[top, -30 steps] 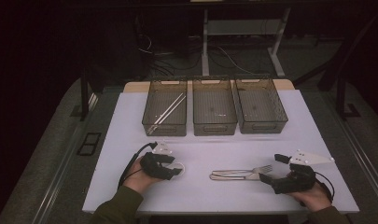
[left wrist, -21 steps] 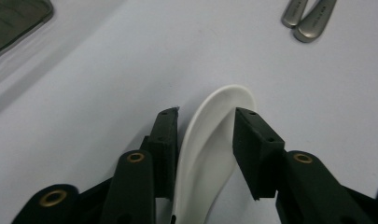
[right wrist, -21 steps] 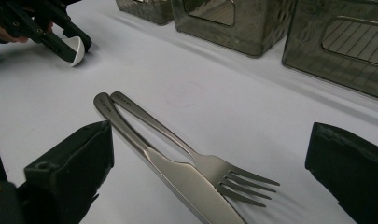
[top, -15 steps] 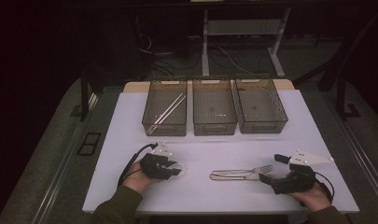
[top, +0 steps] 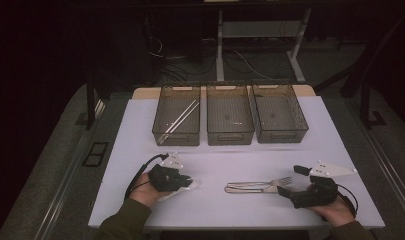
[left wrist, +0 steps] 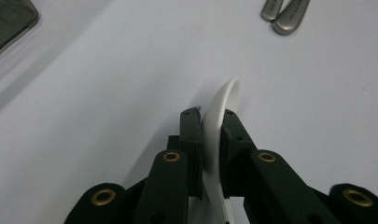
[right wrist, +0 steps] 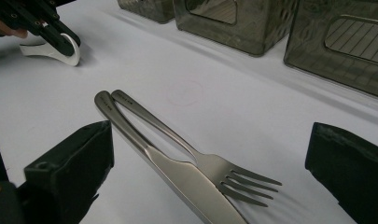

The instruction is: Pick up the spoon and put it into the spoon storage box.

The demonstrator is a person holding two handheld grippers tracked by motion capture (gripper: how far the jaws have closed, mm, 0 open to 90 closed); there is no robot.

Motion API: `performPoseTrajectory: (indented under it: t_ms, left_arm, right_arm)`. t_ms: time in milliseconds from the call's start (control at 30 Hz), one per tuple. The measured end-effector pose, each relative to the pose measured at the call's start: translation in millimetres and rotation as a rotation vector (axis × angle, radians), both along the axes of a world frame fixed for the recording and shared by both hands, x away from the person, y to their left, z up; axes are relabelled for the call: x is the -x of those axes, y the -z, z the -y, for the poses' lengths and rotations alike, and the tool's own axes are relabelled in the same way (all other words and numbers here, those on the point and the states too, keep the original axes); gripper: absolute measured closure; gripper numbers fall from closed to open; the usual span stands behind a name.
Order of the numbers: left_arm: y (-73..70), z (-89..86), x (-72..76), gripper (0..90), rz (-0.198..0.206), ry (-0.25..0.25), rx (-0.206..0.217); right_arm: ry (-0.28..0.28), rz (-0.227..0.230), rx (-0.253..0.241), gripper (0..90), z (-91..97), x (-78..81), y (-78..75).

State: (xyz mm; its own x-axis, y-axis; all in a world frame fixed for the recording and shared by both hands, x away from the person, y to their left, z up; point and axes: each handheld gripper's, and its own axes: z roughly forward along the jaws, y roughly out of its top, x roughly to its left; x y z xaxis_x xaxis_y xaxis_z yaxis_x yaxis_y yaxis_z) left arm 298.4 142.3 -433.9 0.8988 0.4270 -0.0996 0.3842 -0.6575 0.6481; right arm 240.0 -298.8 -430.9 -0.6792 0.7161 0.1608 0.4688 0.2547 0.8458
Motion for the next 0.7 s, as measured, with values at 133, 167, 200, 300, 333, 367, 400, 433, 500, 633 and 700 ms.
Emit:
performPoseTrajectory:
  t_ms: [133, 167, 200, 300, 333, 367, 400, 433, 500, 633, 700]
  left_arm:
    - [-0.4, 0.5, 0.2, 81.3, 0.008, 0.003, -0.006]
    - [-0.5, 0.4, 0.2, 81.4, 0.007, 0.002, -0.006]
    - [-0.7, 0.6, 0.3, 81.3, 0.009, 0.002, -0.008]
    - [-1.8, 2.1, 1.6, 81.5, 0.015, -0.001, -0.02]
    - [-2.4, 3.1, 1.9, 81.5, 0.022, 0.004, -0.021]
    - [-3.6, 4.3, 2.9, 81.5, 0.024, -0.001, -0.021]
    - [-4.9, 5.3, 3.3, 81.5, 0.03, -0.003, -0.015]
    - [-7.1, 6.1, 4.0, 81.6, 0.035, -0.006, -0.015]
    - [-11.2, 7.9, 5.0, 81.6, 0.05, -0.006, -0.008]
    - [-18.0, 10.2, 6.5, 81.7, 0.069, -0.021, 0.006]
    - [-20.4, 10.4, 6.5, 81.7, 0.074, -0.021, 0.007]
  right_arm:
    - [-0.001, 0.002, 0.002, 1.2, 0.0, -0.1, 0.1]
    - [-0.002, 0.002, 0.002, 1.2, 0.0, -0.1, 0.1]
    - [-0.002, 0.002, 0.002, 1.3, -0.1, -0.1, 0.1]
    - [-0.002, 0.003, 0.002, 1.2, -0.2, 0.1, 0.0]
    - [-0.002, 0.002, 0.001, 1.3, -0.1, 0.2, 0.0]
    - [-0.003, 0.002, 0.001, 1.2, -0.1, 0.1, 0.0]
    - [-0.003, 0.002, 0.002, 1.3, 0.0, 0.0, 0.1]
    - [-0.003, 0.002, 0.002, 1.2, 0.0, -0.1, 0.1]
    - [-0.002, 0.0, 0.001, 1.2, -0.2, 0.1, -0.1]
    - [-0.001, 0.0, 0.001, 1.2, -0.3, 0.1, 0.0]
    - [-0.002, 0.0, 0.002, 1.2, -0.4, 0.1, 0.1]
